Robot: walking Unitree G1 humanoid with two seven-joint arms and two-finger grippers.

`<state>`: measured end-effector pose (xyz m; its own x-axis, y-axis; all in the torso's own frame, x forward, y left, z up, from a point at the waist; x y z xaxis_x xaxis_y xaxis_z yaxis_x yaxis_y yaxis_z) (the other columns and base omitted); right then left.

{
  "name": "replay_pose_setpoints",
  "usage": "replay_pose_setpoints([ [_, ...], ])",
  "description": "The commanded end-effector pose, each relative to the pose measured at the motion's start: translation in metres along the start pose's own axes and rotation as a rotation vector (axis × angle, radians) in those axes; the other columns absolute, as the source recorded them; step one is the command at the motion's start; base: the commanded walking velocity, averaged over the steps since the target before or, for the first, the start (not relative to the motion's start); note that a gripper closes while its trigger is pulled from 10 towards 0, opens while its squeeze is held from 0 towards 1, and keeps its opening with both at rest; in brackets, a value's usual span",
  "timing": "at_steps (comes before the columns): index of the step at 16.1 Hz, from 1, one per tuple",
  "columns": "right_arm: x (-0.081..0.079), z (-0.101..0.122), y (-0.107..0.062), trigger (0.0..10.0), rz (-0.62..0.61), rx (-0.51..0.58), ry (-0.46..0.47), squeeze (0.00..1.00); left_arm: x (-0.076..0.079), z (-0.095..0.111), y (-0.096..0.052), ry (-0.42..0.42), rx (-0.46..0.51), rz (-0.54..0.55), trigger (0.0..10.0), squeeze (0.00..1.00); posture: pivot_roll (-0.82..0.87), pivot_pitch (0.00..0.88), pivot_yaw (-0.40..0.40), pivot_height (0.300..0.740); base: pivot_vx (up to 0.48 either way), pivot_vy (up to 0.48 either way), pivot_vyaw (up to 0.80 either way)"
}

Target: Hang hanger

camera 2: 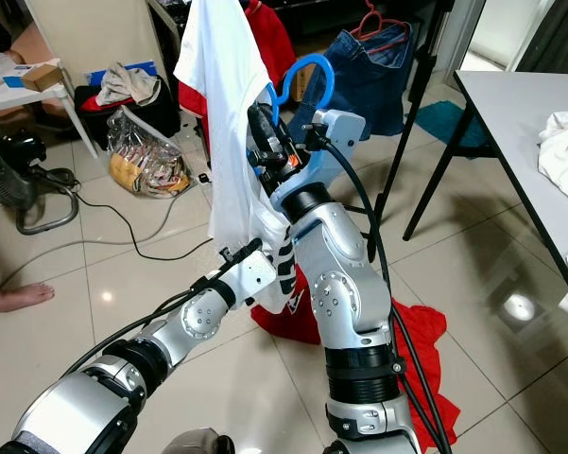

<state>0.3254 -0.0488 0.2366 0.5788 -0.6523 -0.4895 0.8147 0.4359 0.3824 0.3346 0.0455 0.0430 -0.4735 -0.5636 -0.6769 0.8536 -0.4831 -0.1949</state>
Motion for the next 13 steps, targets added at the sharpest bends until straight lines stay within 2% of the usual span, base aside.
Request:
replay_pose_setpoints([
  [1,-0.0157,0.0122,0.0057,10.0,0.065,0.052,0.015,0.0,-0.0008,-0.0009,-0.0006,0.013,0.004,-0.006,0.0,0.0,0.07,0.0,0.053,0.74,0.0,0.0,0.0],
  [13,-0.0067,0.012,0.0049,10.0,0.012,0.046,0.014,0.0,0.0018,0.0013,-0.0037,0.013,0.052,-0.013,0.0,0.0,0.07,0.0,0.05,0.74,0.0,0.0,0.0],
])
Point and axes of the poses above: a point about 5 cm out from each wrist's last joint towards the gripper, its own y axis pointing out of the wrist towards the gripper, its own z axis along the axis of the wrist's last joint, x = y × z, the point moved 2 cm from there along y, pointing out of the wrist towards the gripper, and after that the axes turned 5 degrees about y, right-handed, at the moved point
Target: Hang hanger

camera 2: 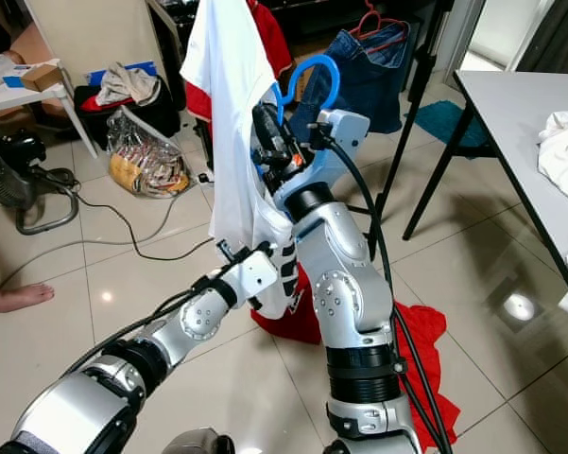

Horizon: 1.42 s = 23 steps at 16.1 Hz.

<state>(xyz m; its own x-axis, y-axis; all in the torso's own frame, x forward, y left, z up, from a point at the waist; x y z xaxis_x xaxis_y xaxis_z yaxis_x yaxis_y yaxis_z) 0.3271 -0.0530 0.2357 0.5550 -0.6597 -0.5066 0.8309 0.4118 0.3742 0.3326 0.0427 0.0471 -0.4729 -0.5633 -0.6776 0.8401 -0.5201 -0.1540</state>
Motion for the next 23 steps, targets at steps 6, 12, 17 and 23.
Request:
replay_pose_setpoints([
  [6,0.024,0.0,0.003,10.0,-0.15,-0.007,-0.07,0.0,-0.003,0.007,-0.001,0.012,0.065,0.036,0.0,0.0,0.07,0.0,0.041,0.74,0.0,0.0,0.0],
  [12,0.052,-0.007,0.001,10.0,-0.332,-0.064,-0.14,0.0,0.008,0.001,-0.011,0.031,0.083,0.029,0.0,0.0,0.08,0.0,0.039,0.74,0.0,0.0,0.0],
  [17,0.047,-0.009,0.006,10.0,-0.336,-0.092,-0.132,0.0,0.031,-0.015,-0.023,0.121,0.034,-0.073,0.0,0.0,0.08,0.0,0.04,0.74,0.0,0.0,0.0],
  [23,0.046,-0.025,0.004,10.0,-0.354,-0.202,-0.124,0.0,0.038,-0.008,-0.019,0.186,0.051,-0.103,0.0,0.0,0.07,0.0,0.032,0.74,0.0,0.0,0.0],
])
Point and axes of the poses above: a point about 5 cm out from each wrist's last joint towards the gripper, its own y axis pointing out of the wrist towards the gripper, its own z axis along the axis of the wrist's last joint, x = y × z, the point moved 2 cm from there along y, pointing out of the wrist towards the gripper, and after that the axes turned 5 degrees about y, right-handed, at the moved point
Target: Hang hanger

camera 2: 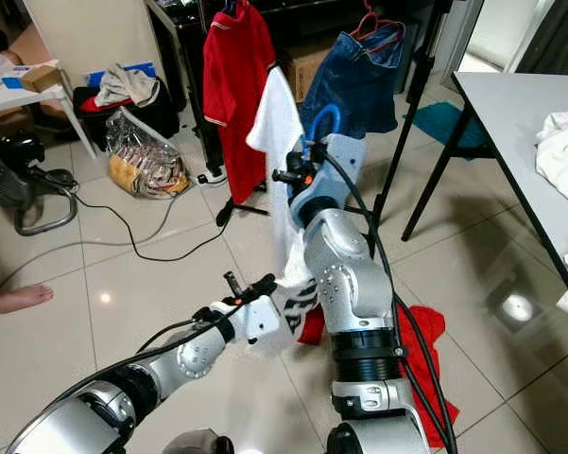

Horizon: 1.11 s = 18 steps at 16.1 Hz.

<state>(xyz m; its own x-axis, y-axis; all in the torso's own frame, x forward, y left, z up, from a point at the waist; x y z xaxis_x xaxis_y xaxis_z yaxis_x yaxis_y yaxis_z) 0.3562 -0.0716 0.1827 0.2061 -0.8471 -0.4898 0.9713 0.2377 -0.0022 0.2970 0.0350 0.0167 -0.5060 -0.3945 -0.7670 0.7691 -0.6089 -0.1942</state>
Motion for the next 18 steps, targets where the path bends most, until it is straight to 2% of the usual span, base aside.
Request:
replay_pose_setpoints([
  [1,-0.011,0.006,0.003,10.0,0.023,0.009,-0.013,0.0,-0.003,0.006,0.006,0.036,0.019,-0.006,0.0,0.0,0.07,0.0,0.032,0.74,0.0,0.0,0.0],
  [5,-0.009,0.001,0.003,10.0,0.011,-0.02,0.007,0.0,0.0,0.015,0.01,0.071,0.049,-0.027,0.0,0.0,0.07,0.0,0.033,0.74,0.0,0.0,0.0],
  [7,-0.01,-0.013,0.001,10.0,0.04,-0.076,-0.011,0.0,-0.002,0.019,0.013,0.084,0.066,-0.027,0.0,0.0,0.06,0.0,0.037,0.74,0.0,0.0,0.0],
  [9,-0.007,-0.018,0.0,10.0,0.055,-0.074,-0.023,0.0,-0.001,0.022,0.014,0.097,0.083,-0.037,0.0,0.0,0.06,0.0,0.038,0.74,0.0,0.0,0.0],
  [12,0.001,-0.01,-0.001,10.0,0.04,-0.01,-0.002,0.0,0.002,0.018,0.01,0.093,0.076,-0.041,0.0,0.0,0.06,0.0,0.04,0.74,0.0,0.0,0.0],
  [15,0.027,-0.013,0.0,10.0,-0.063,0.032,0.018,0.0,0.003,0.019,0.006,0.076,0.109,-0.031,0.0,0.0,0.07,0.0,0.041,0.74,0.0,0.0,0.0],
  [18,0.046,-0.024,0.0,10.0,-0.164,0.004,-0.03,0.0,0.005,0.022,0.005,0.093,0.14,-0.03,0.0,0.0,0.08,0.0,0.042,0.74,0.0,0.0,0.0],
])
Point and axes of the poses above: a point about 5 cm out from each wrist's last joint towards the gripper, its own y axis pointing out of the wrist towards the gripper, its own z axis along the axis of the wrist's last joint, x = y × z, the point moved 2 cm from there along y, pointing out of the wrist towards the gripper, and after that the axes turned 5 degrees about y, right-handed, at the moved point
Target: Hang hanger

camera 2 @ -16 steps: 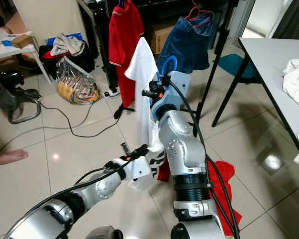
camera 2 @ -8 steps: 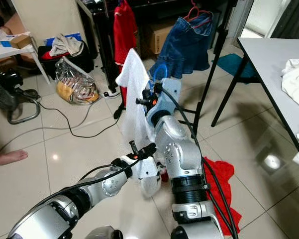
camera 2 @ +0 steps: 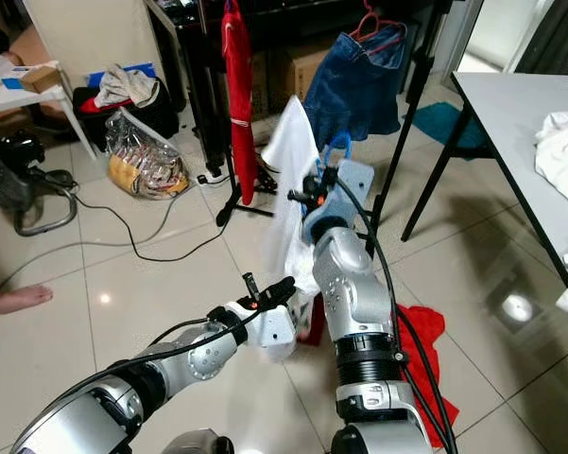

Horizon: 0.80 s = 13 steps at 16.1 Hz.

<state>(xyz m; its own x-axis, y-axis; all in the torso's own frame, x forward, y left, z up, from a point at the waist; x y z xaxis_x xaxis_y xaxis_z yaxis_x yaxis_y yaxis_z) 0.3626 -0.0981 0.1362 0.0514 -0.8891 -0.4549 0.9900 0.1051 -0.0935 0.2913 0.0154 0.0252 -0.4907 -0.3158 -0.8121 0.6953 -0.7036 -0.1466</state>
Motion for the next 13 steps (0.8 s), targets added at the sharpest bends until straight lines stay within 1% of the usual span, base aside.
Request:
replay_pose_setpoints([
  [1,0.006,0.0,0.001,10.0,-0.04,0.015,-0.005,0.0,0.001,0.003,-0.001,0.016,0.024,0.0,0.0,0.0,0.08,0.0,0.043,0.74,0.0,0.0,0.0],
  [2,0.015,-0.001,0.001,10.0,-0.094,0.015,-0.019,0.0,0.001,0.003,-0.001,0.018,0.028,0.002,0.0,0.0,0.08,0.0,0.043,0.74,0.0,0.0,0.0],
  [4,0.027,-0.001,0.002,10.0,-0.161,0.018,-0.008,0.0,0.001,0.003,-0.001,0.024,0.03,0.008,0.0,0.0,0.08,0.0,0.043,0.74,0.0,0.0,0.0],
  [5,0.029,-0.001,0.002,10.0,-0.167,0.021,-0.001,0.0,0.001,0.004,-0.001,0.027,0.031,0.009,0.0,0.0,0.08,0.0,0.044,0.74,0.0,0.0,0.0],
  [6,0.029,0.0,0.002,10.0,-0.163,0.031,0.022,0.0,0.0,0.004,0.0,0.035,0.033,0.01,0.0,0.0,0.08,0.0,0.044,0.74,0.0,0.0,0.0],
  [7,0.028,0.004,0.002,10.0,-0.162,0.055,0.093,0.0,-0.001,0.005,0.001,0.05,0.039,0.009,0.0,0.0,0.08,0.0,0.045,0.74,0.0,0.0,0.0],
  [9,0.028,0.005,0.002,10.0,-0.181,0.043,0.198,0.0,0.003,0.007,0.001,0.092,0.059,-0.017,0.0,0.0,0.08,0.0,0.045,0.74,0.0,0.0,0.0],
  [10,0.027,0.006,0.002,10.0,-0.18,0.04,0.214,0.0,0.004,0.007,0.001,0.101,0.061,-0.026,0.0,0.0,0.08,0.0,0.046,0.74,0.0,0.0,0.0],
  [12,0.019,0.012,0.004,10.0,-0.155,0.051,0.251,0.0,0.009,0.009,0.001,0.117,0.068,-0.046,0.0,0.0,0.08,0.0,0.045,0.74,0.0,0.0,0.0],
  [13,0.018,0.011,0.004,10.0,-0.152,0.049,0.266,0.0,0.011,0.012,0.002,0.133,0.084,-0.06,0.0,0.0,0.08,0.0,0.045,0.74,0.0,0.0,0.0],
])
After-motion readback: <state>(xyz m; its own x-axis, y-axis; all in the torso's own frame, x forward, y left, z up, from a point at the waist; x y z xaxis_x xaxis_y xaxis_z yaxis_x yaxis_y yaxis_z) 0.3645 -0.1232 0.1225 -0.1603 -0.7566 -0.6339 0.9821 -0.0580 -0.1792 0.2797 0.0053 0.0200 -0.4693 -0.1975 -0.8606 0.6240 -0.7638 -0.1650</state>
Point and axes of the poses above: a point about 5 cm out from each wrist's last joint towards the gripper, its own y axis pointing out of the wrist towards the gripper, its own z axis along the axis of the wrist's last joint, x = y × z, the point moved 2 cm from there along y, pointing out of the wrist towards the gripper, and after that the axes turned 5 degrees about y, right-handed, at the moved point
